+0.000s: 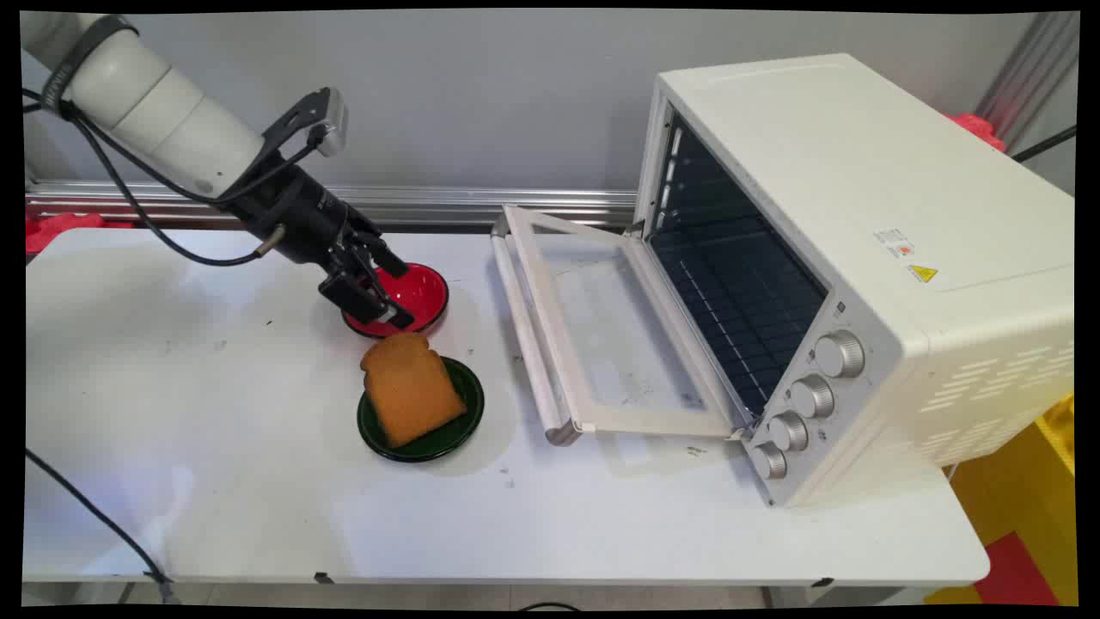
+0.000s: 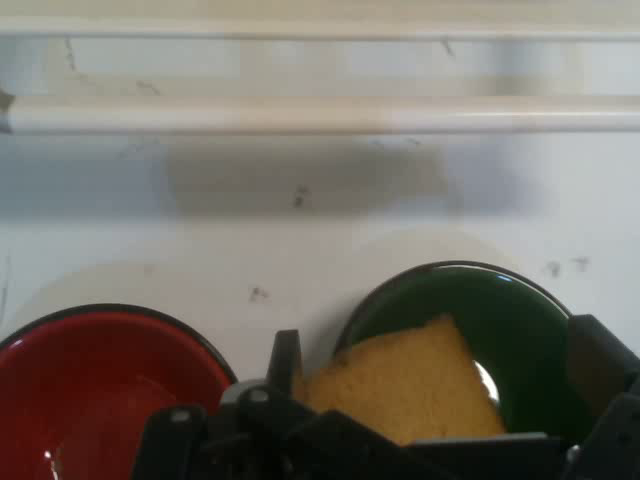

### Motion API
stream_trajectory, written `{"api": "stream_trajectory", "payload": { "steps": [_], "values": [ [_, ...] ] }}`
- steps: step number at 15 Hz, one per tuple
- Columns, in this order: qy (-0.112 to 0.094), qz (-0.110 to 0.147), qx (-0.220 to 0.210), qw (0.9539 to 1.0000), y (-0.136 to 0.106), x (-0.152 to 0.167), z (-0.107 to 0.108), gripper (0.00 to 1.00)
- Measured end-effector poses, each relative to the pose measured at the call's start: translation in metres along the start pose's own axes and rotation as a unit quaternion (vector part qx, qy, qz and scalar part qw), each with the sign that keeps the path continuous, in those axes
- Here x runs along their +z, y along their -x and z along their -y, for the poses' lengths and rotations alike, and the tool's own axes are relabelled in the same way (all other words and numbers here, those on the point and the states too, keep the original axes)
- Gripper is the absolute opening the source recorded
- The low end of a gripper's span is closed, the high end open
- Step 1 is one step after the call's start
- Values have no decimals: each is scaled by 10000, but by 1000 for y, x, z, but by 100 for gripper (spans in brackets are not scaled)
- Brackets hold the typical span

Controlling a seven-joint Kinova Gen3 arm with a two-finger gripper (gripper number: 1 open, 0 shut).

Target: Close the oven

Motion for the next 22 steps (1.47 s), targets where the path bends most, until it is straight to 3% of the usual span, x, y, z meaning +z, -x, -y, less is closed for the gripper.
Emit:
{"api": "stream_trajectory", "payload": {
  "steps": [8,9,22],
  "values": [
    [9,-135,-100,9999,8,10,21,100],
    [21,-143,-95,9999,9,10,23,0],
    [110,-160,-93,9998,14,20,39,0]
  ]
}}
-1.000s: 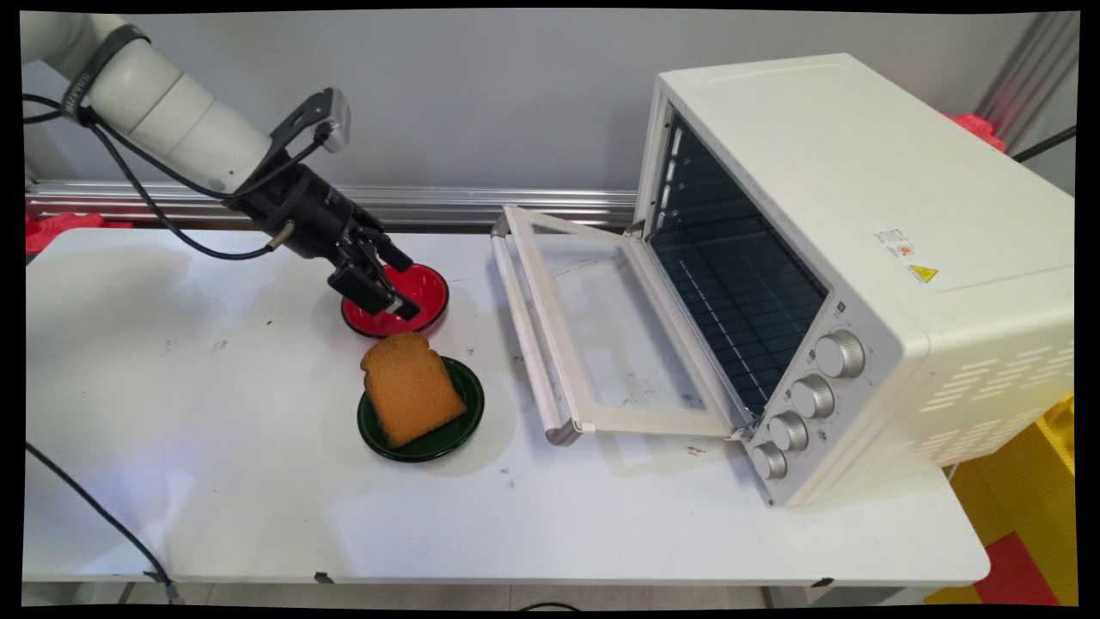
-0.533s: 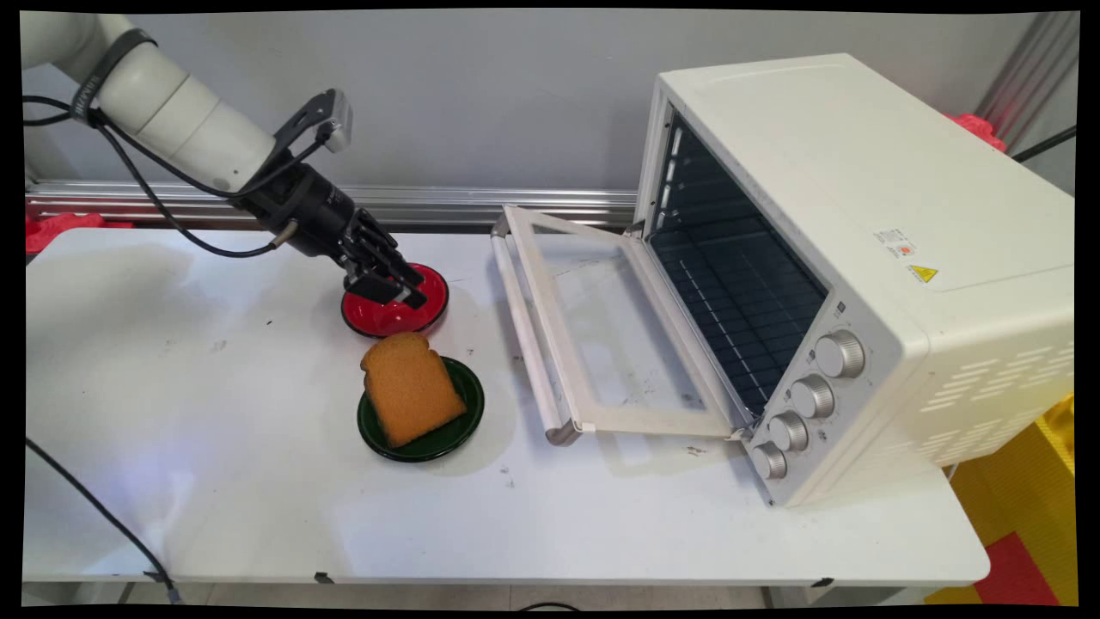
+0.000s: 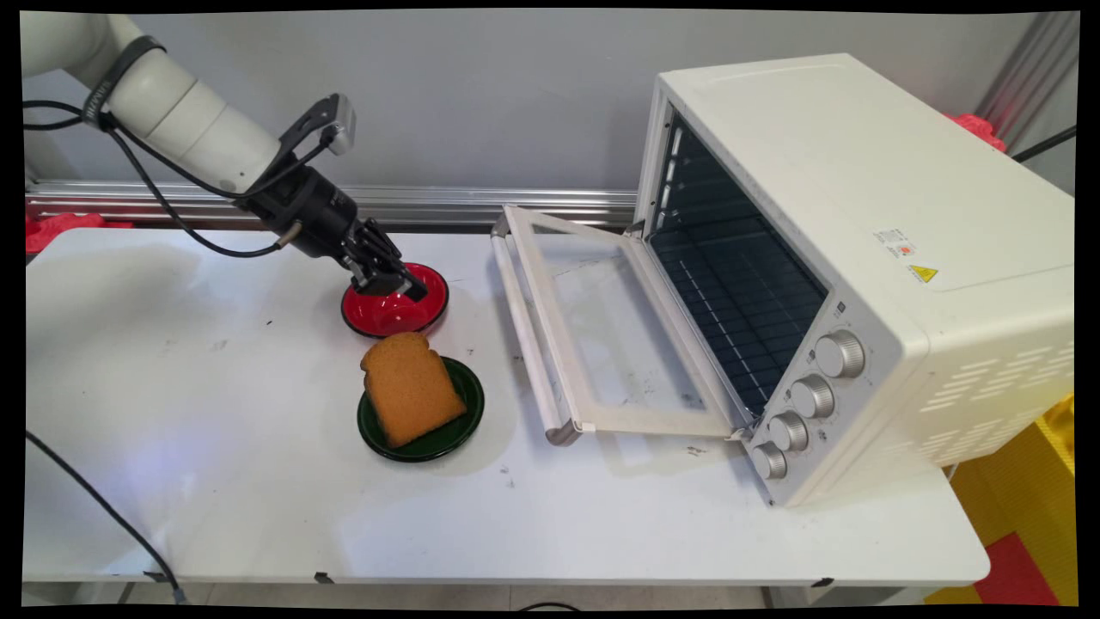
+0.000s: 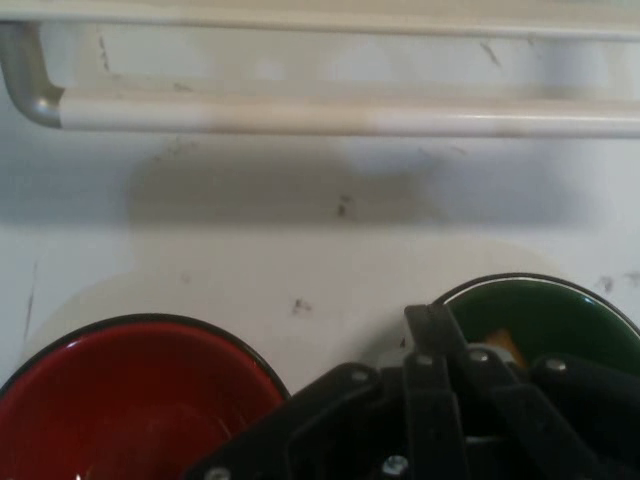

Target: Close the oven

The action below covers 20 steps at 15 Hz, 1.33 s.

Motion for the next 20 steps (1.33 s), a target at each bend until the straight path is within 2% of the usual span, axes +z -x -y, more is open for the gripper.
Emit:
{"api": "stream_trajectory", "payload": {
  "steps": [4,7,13,20],
  "values": [
    [53,-50,-30,10000,2,7,3,0],
    [92,-144,-54,9998,3,24,4,0],
    [267,-304,-2,9992,4,82,1,0],
    [323,-398,119,9986,3,132,5,0]
  ]
}}
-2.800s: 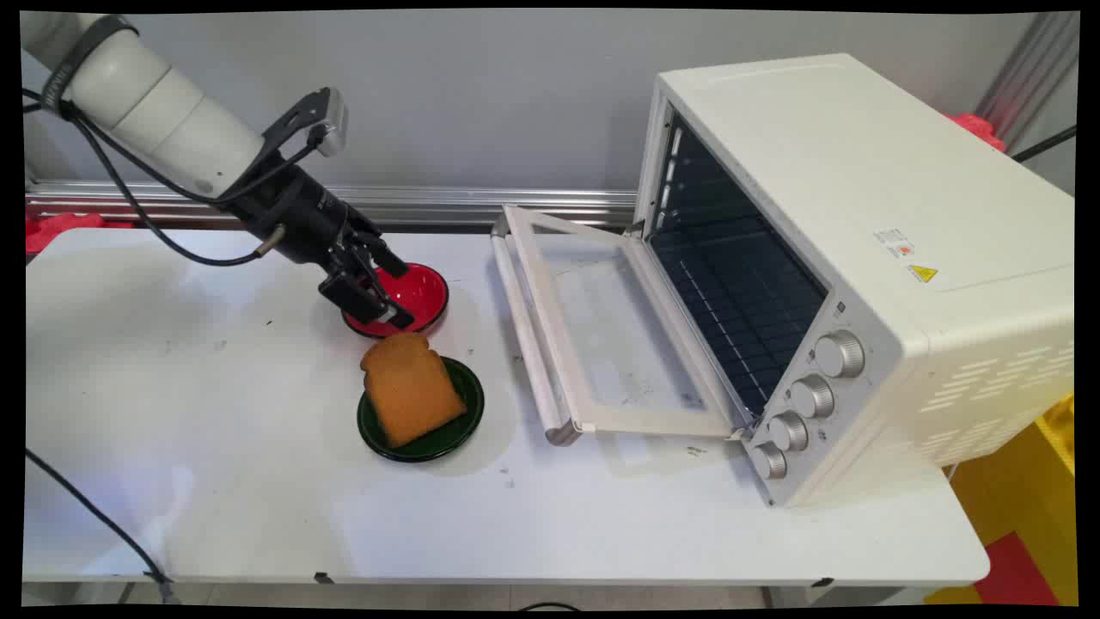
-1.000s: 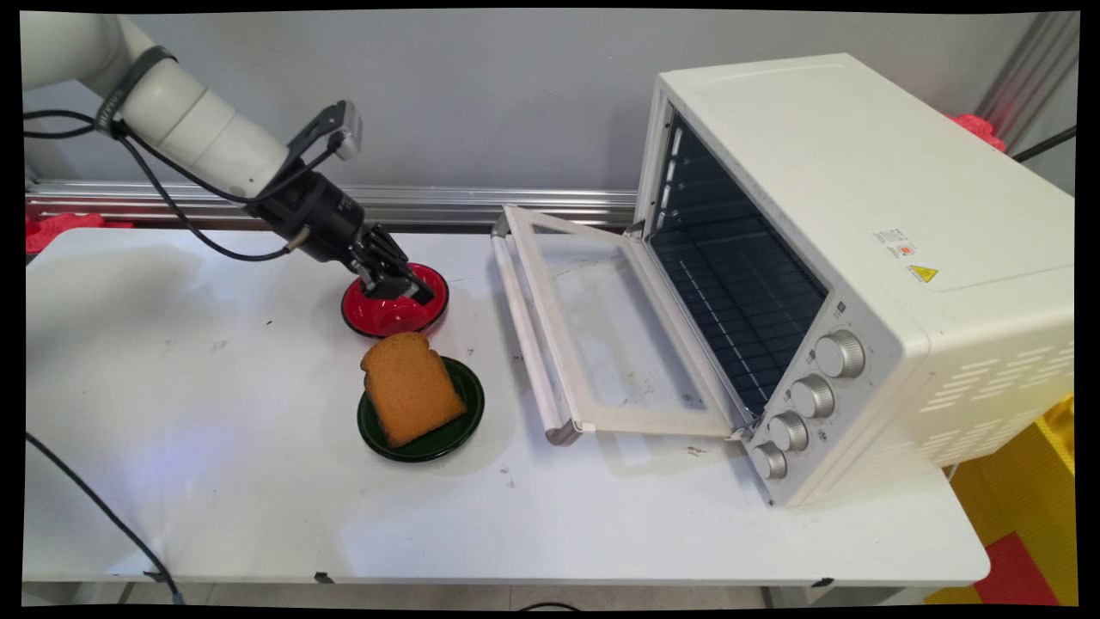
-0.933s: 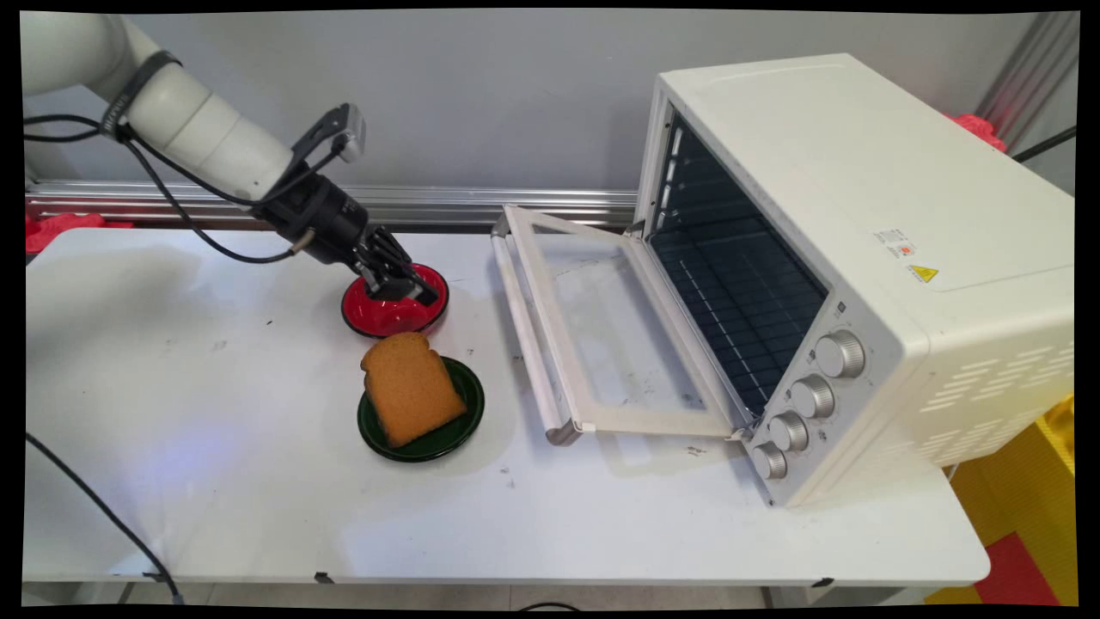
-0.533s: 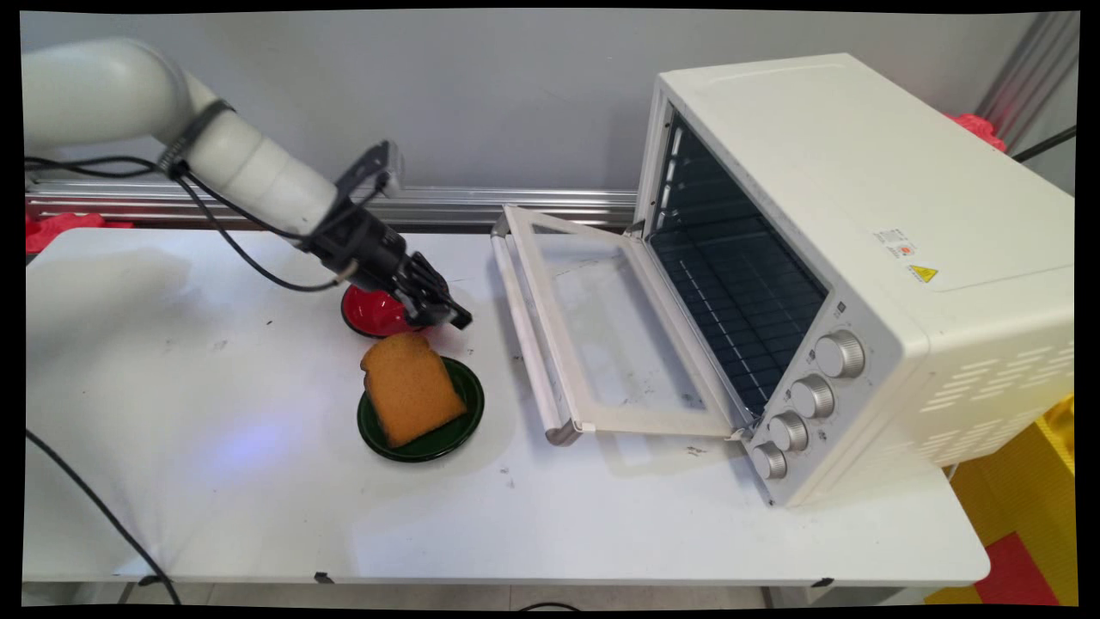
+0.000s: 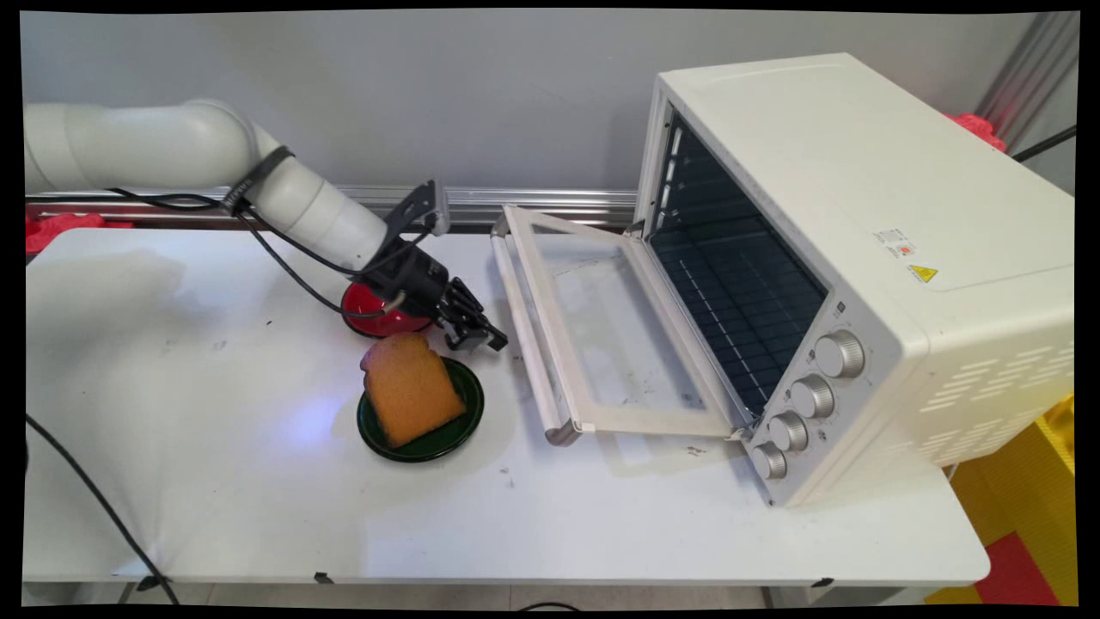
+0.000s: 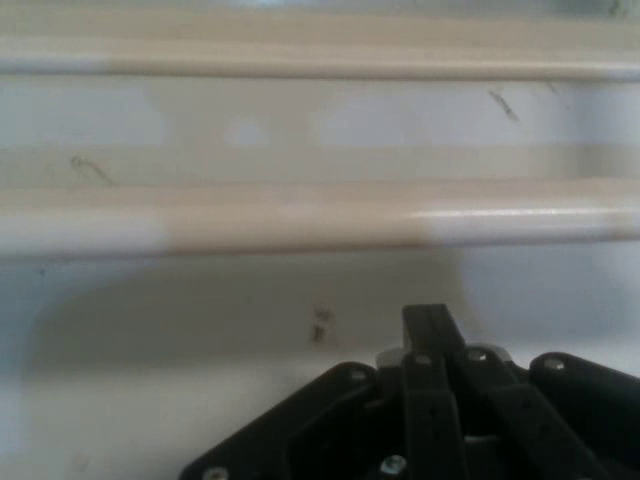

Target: Close the oven

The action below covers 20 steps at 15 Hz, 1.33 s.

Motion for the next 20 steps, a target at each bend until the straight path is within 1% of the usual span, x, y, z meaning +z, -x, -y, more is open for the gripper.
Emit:
{"api": "stream_trajectory", "payload": {
  "steps": [2,6,12,17,20],
  "values": [
    [29,-49,46,10000,-1,9,1,0],
    [94,-274,153,9995,-9,18,0,0],
    [159,-592,340,9975,-29,15,1,0],
    [166,-866,472,9950,-56,0,2,0],
    [192,-1018,531,9932,-76,-8,0,0]
  ]
}}
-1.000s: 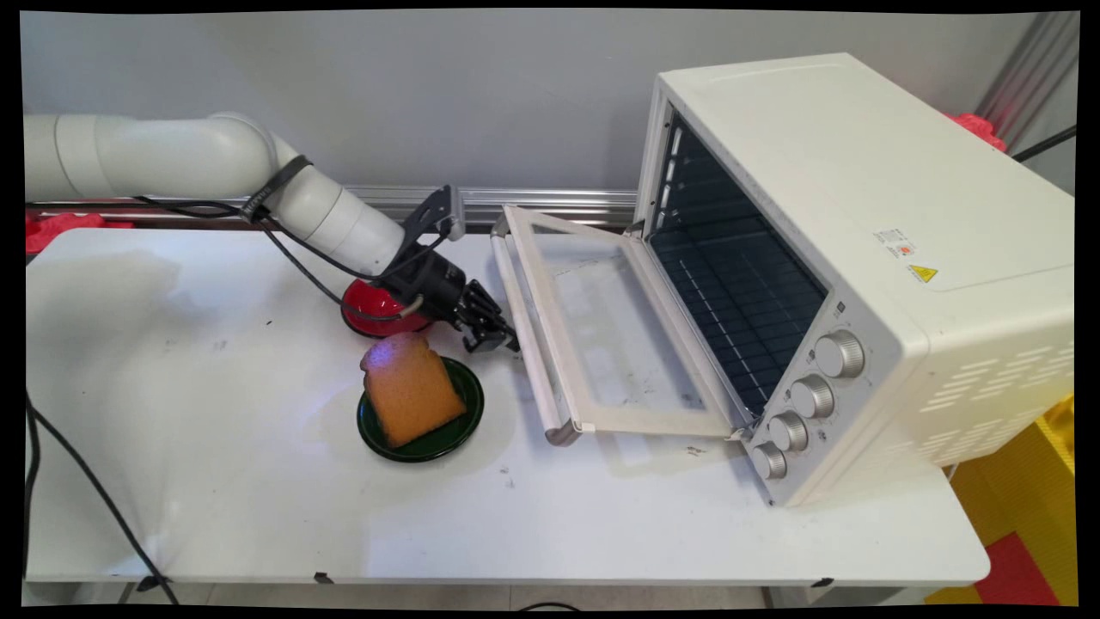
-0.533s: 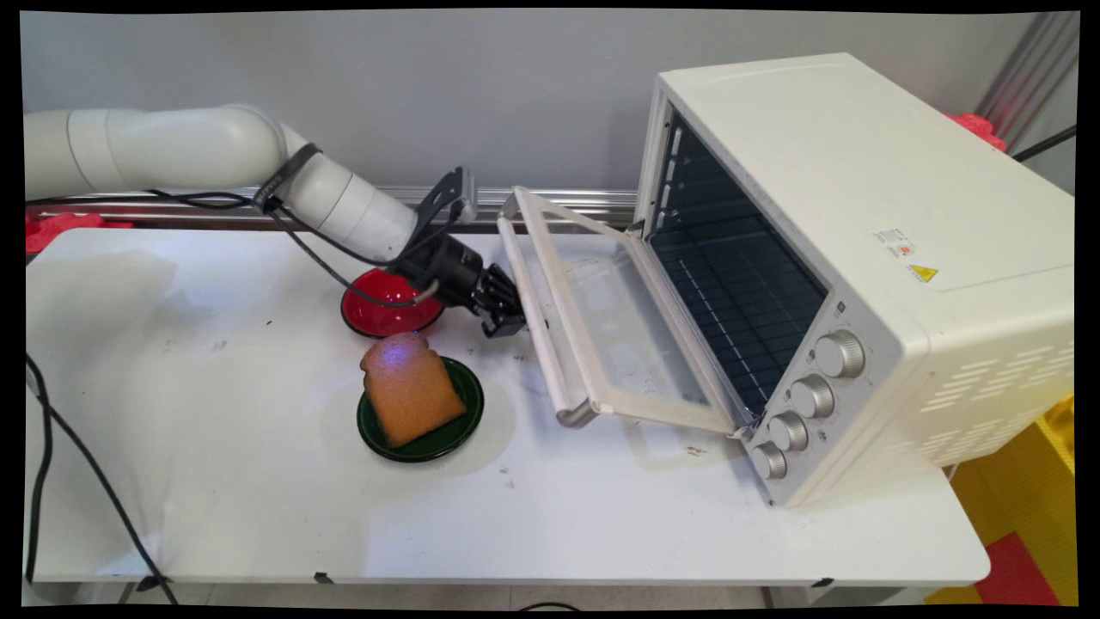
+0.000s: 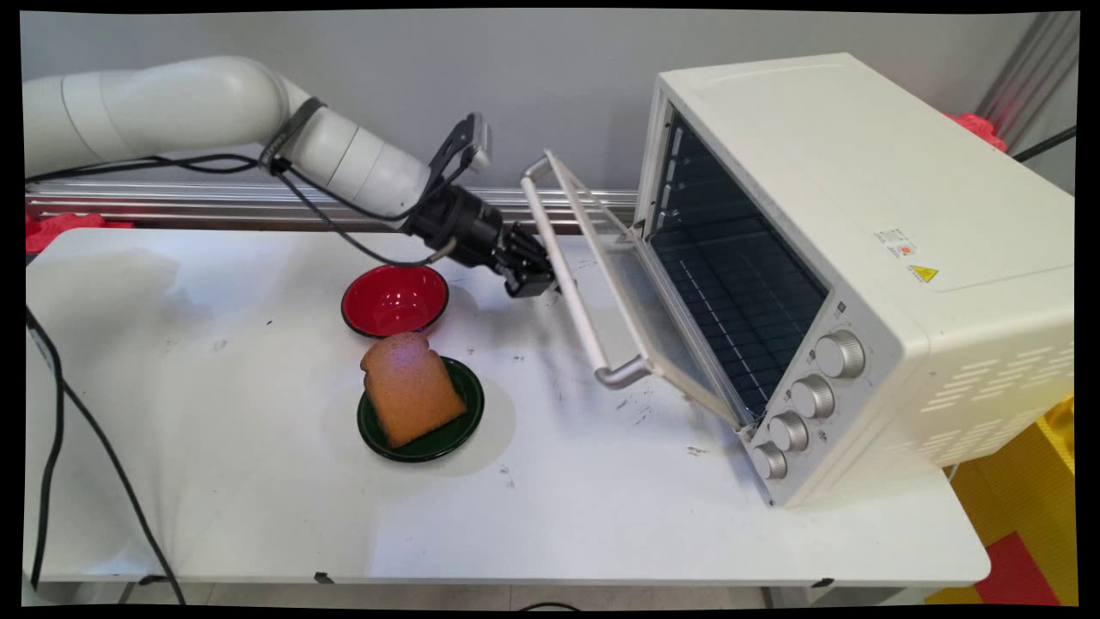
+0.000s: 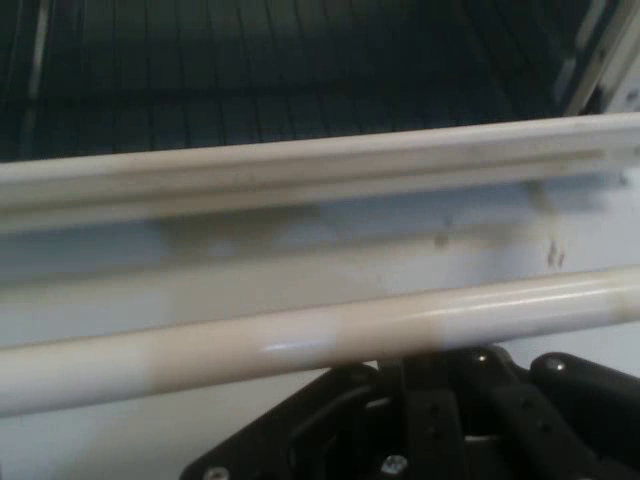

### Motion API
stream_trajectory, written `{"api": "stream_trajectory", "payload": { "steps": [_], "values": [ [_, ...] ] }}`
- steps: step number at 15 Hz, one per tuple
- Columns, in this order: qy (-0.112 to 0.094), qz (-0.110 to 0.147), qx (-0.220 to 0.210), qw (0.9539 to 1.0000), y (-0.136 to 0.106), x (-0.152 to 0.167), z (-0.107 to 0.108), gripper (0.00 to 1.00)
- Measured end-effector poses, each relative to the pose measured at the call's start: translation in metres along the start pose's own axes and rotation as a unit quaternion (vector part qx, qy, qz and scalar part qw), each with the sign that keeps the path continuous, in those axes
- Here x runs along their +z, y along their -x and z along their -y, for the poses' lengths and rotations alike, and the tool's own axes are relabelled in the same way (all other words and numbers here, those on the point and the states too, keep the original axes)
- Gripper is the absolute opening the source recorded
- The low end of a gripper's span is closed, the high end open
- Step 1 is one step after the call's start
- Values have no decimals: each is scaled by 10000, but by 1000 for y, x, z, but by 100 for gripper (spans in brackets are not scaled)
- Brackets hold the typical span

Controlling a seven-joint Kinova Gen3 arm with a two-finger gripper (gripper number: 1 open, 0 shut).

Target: Close the oven

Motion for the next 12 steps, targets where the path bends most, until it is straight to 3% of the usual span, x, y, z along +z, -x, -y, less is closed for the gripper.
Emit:
{"api": "stream_trajectory", "payload": {
  "steps": [12],
  "values": [
    [-40,-445,72,9990,-78,14,5,0]
  ]
}}
